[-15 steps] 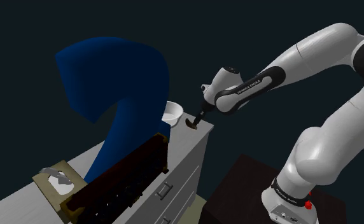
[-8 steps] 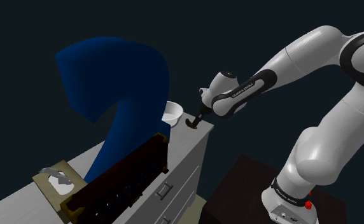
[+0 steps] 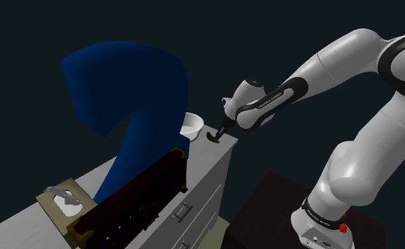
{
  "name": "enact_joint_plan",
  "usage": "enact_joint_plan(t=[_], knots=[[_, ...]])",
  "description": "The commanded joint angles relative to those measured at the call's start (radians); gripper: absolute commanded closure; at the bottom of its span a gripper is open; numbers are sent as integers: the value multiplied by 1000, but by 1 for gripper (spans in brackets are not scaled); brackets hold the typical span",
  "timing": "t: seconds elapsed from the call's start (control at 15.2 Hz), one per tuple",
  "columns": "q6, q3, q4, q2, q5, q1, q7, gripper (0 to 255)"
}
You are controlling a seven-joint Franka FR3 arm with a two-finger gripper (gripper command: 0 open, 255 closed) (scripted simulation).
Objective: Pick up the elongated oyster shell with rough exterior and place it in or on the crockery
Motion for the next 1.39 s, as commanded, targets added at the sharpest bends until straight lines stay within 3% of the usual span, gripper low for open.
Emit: enact_joint_plan(t=[0.0,0.33,0.4,0.59,0.66,1.32], knots=[[0,0,0,0,0,0,0,255],[0,0,0,0,0,0,0,255],[0,0,0,0,0,0,0,0],[-417,23,356,208,36,-43,260,0],[-494,15,431,257,53,-45,299,0],[-401,18,410,330,69,-42,288,0]])
